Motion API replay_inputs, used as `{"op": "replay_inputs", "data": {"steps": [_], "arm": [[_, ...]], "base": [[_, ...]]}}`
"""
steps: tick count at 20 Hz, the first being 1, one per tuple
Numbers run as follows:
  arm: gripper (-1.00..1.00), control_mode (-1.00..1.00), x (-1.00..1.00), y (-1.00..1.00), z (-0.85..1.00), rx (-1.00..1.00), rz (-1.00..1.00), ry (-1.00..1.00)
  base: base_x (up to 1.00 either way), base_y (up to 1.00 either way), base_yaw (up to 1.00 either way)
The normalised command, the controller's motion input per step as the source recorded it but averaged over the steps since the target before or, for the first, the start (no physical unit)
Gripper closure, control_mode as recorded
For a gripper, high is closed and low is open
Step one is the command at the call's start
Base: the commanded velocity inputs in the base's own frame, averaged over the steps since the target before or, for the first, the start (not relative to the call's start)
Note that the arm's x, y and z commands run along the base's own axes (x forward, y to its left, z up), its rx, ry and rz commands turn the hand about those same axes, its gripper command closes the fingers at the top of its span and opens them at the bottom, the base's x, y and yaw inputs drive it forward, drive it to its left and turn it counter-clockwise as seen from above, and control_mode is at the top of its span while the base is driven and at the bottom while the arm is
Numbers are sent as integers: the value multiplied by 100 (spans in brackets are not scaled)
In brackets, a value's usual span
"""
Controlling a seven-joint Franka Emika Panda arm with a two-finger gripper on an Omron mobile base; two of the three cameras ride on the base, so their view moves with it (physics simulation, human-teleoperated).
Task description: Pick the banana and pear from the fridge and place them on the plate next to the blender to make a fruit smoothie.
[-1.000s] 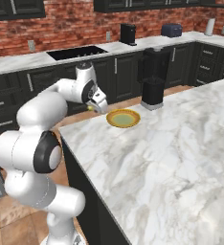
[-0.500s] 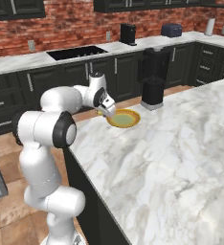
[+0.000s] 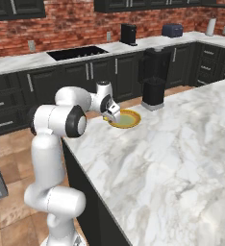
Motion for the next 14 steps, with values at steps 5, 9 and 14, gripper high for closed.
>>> {"op": "replay_inputs", "data": {"steps": [5,9,14], "arm": [[100,-100,65,-9,-36,0,0,0],[100,-100,51,-14,-41,0,0,0],[100,-100,27,-18,-32,0,0,0]], "base": [[0,0,0],[0,0,0],[0,0,0]]}}
